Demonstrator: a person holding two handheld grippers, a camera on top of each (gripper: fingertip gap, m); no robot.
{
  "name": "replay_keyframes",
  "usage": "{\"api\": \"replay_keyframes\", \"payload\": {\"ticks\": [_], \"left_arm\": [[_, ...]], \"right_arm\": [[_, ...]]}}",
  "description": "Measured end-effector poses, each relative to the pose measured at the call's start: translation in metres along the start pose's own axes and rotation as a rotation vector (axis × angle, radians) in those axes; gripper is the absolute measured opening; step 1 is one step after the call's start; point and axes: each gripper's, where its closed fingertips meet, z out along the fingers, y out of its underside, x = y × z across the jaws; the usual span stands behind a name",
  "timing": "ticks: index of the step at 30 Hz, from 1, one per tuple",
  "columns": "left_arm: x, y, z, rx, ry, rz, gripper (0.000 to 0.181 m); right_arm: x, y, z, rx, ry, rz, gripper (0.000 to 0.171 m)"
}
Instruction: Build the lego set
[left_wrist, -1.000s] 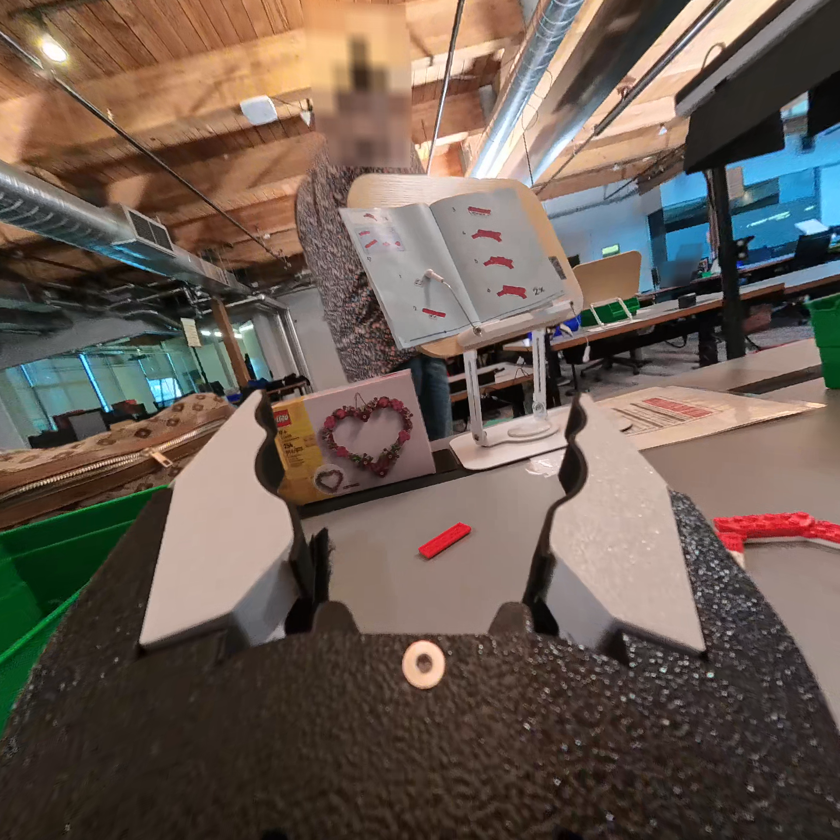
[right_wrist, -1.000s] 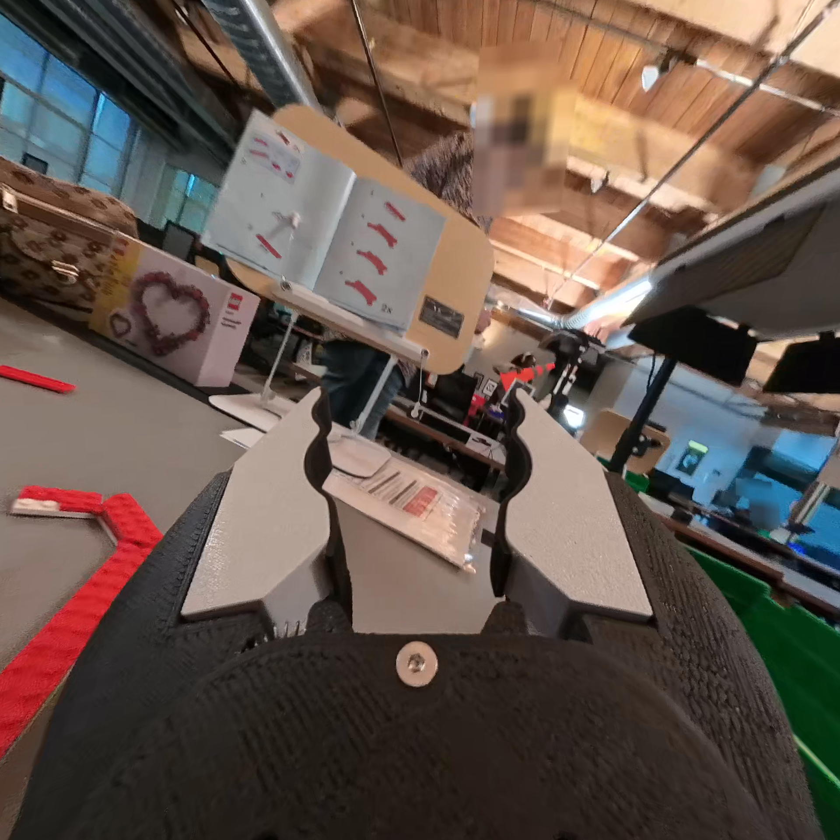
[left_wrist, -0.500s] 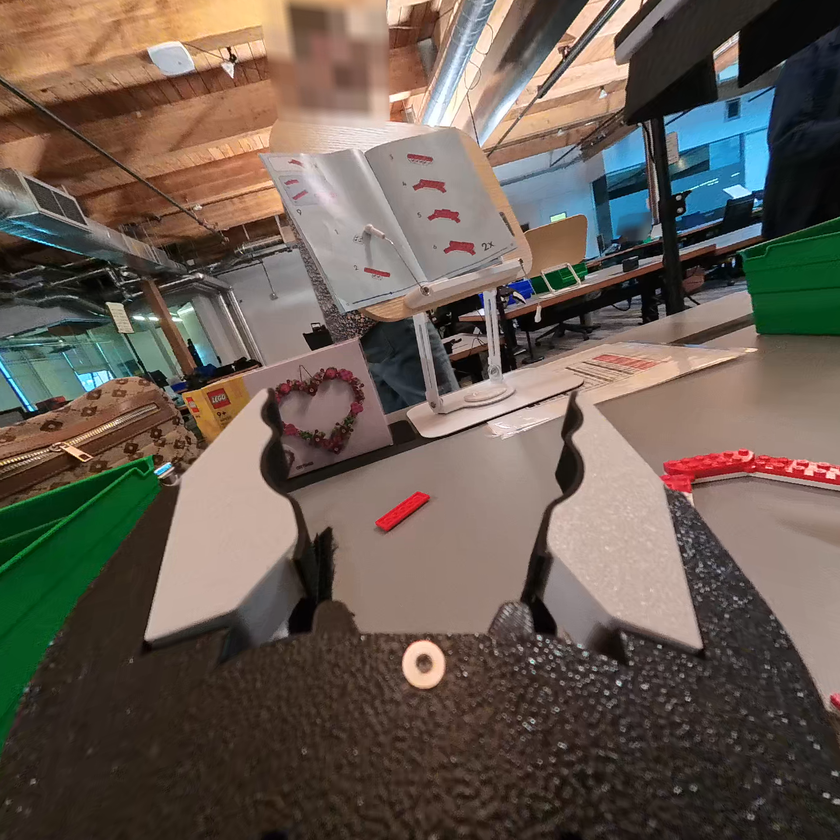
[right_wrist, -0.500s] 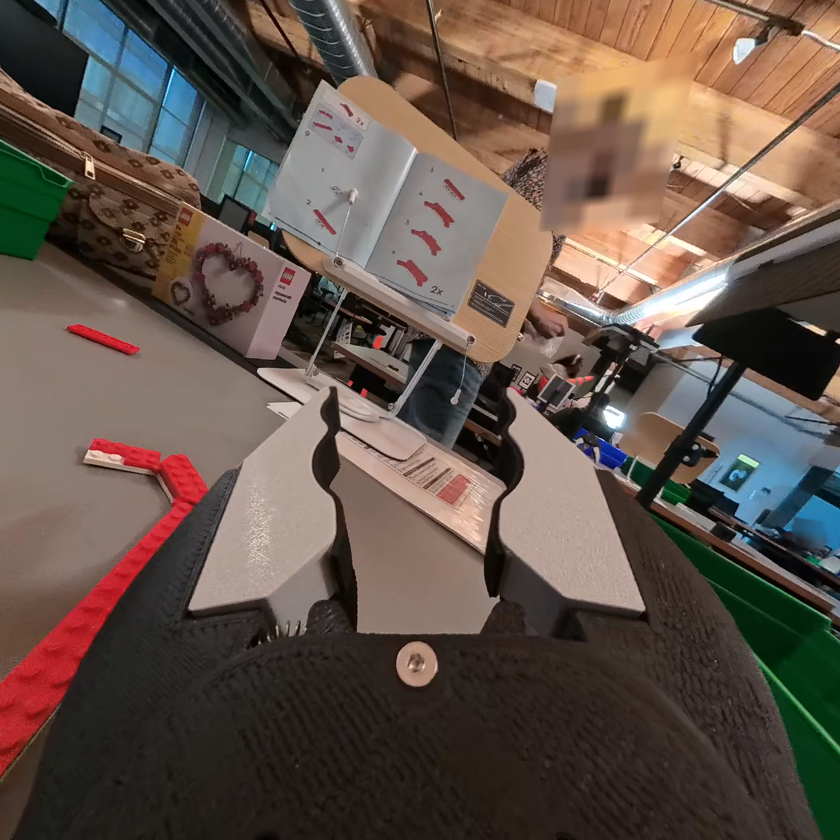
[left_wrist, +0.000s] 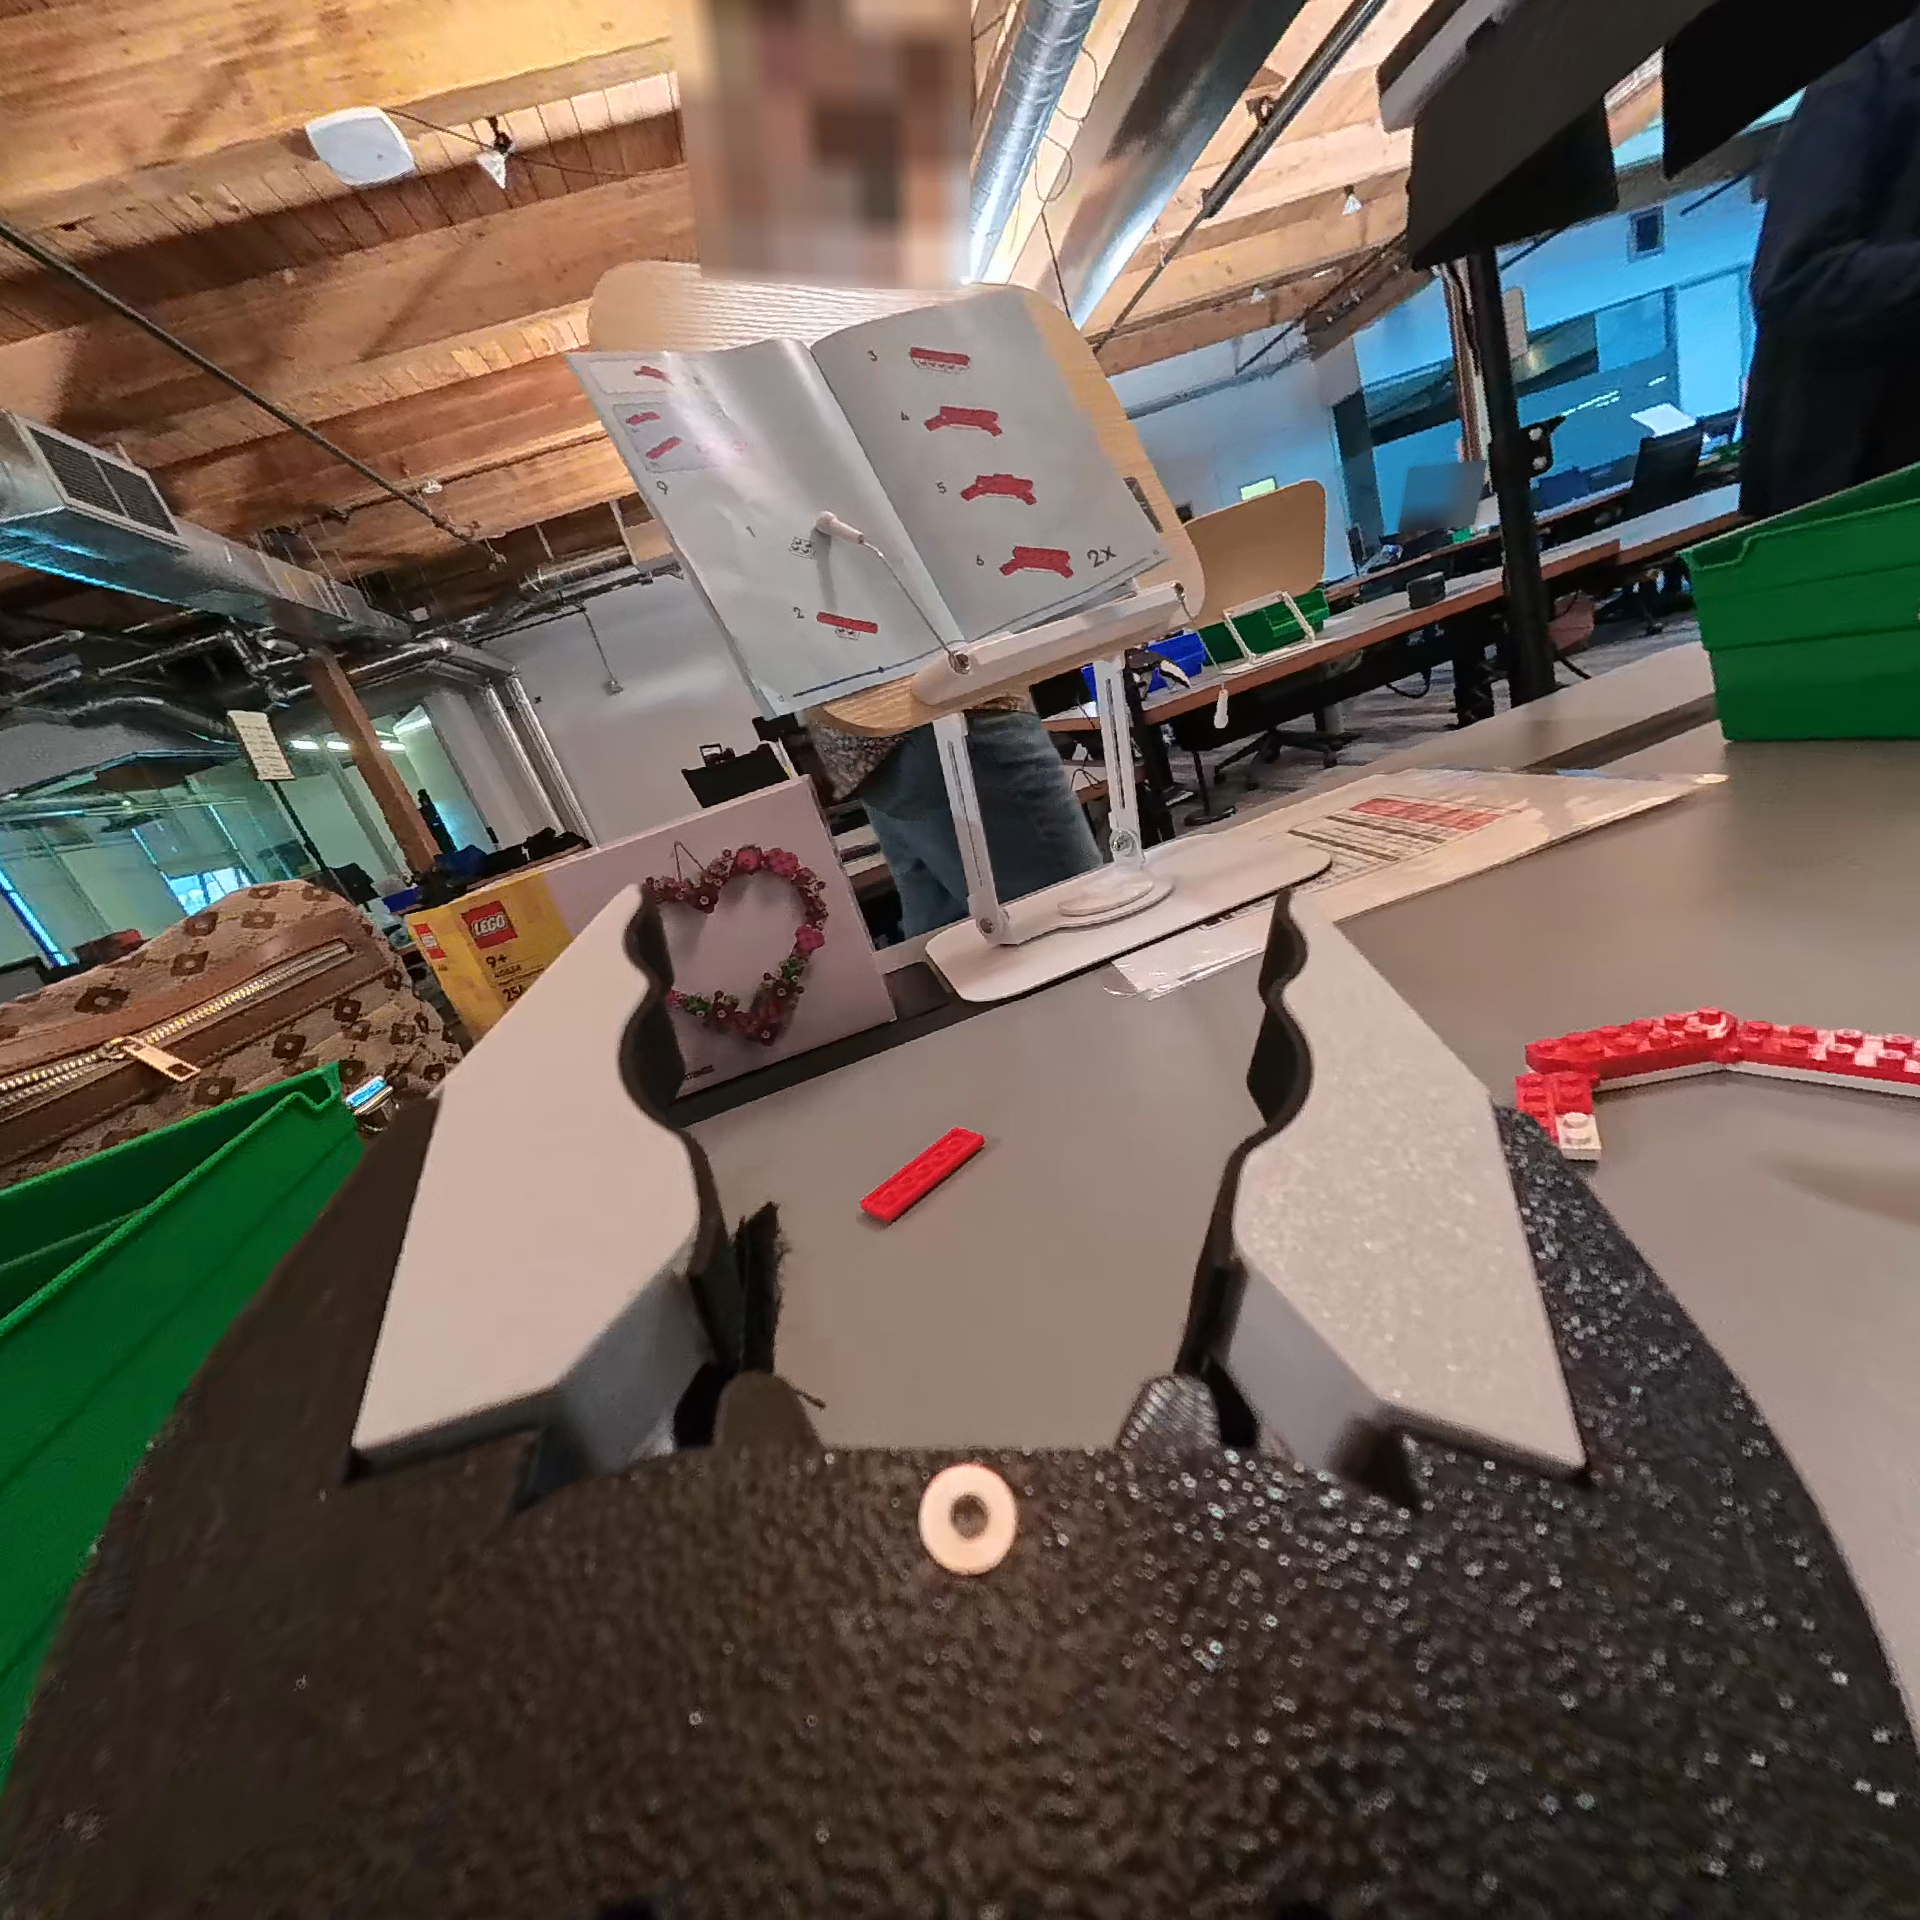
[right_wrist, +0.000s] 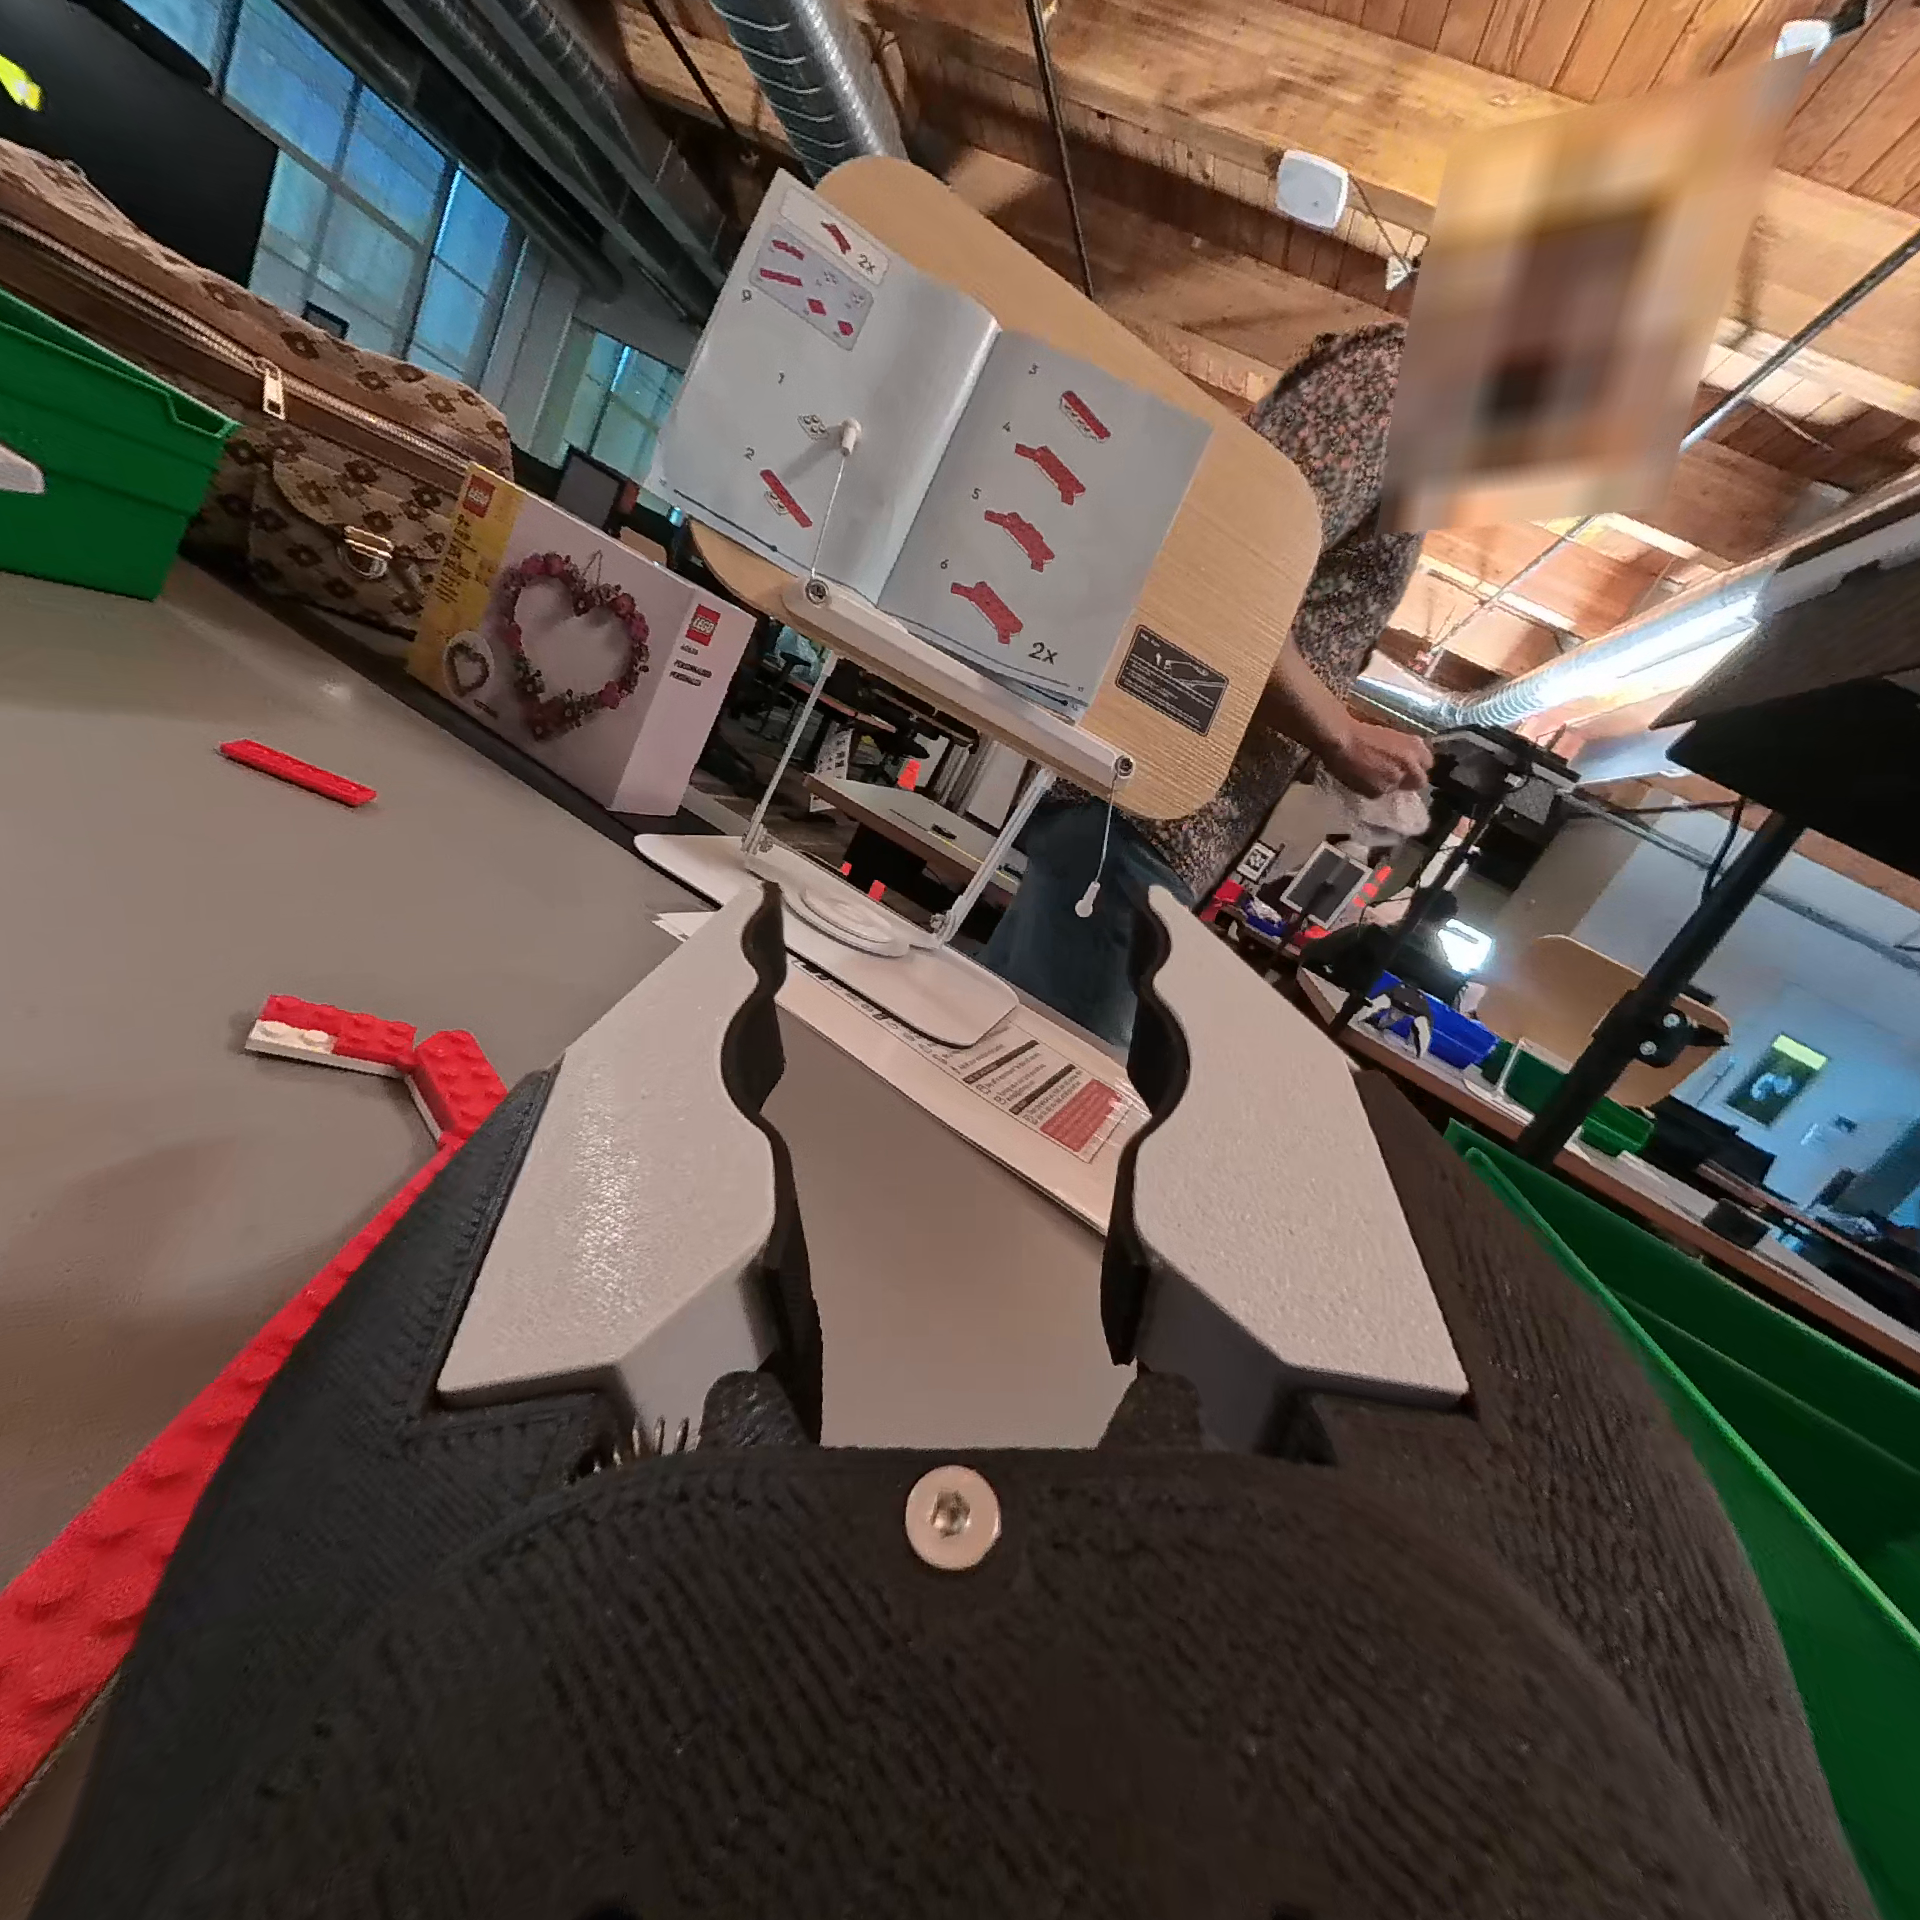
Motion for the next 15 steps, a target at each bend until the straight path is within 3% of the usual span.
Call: {"api": "replay_keyframes", "payload": {"ticks": [5,11,15], "left_arm": [[-0.007,-0.004,-0.002,0.018,-0.032,0.030,0.093],[-0.001,0.006,0.000,-0.026,-0.005,0.055,0.051],[-0.003,0.007,0.001,-0.028,-0.018,0.066,0.035]], "right_arm": [[0.004,0.002,0.000,-0.010,0.022,-0.005,0.063],[0.014,0.010,-0.001,-0.052,0.068,-0.017,0.027],[0.018,0.014,-0.002,-0.077,0.087,-0.027,0.009]]}}
